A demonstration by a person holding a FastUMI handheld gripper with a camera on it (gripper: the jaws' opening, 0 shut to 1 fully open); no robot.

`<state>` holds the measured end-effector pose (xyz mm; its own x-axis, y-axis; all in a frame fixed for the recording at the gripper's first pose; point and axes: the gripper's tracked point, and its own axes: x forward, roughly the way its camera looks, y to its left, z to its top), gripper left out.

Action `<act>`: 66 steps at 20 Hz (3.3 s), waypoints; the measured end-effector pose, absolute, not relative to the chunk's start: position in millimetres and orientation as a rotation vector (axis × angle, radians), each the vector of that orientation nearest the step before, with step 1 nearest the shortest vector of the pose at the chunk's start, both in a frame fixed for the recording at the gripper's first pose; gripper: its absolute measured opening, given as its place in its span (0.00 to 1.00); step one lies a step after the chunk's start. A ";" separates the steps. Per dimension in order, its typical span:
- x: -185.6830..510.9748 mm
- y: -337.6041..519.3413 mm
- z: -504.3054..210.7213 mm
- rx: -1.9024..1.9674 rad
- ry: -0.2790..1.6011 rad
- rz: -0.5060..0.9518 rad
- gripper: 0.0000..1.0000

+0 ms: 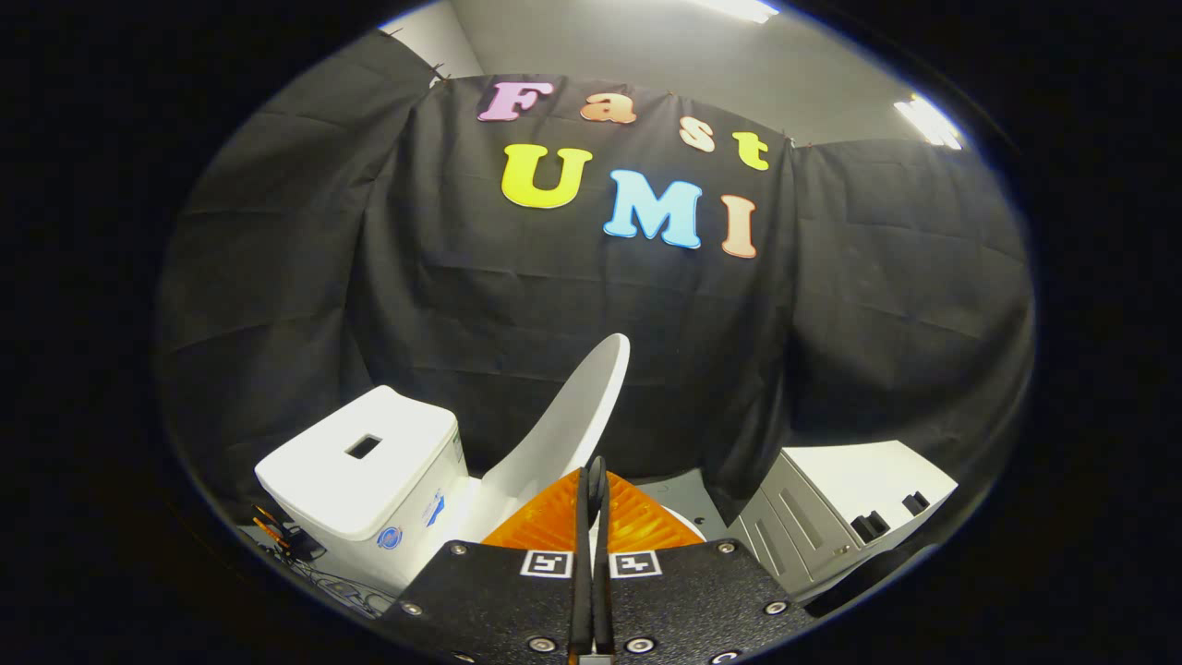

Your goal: Open the toilet lid.

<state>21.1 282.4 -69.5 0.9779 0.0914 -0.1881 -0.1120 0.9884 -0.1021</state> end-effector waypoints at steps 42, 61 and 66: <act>-14.8 512.2 -35.4 -0.180 0.068 0.422 0.00; -26.3 398.9 82.1 0.231 -0.157 0.520 0.95; 46.0 291.2 87.2 0.278 -0.178 0.363 0.95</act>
<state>46.0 291.2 87.2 0.9198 0.3248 0.2200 -0.3731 0.8975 0.2352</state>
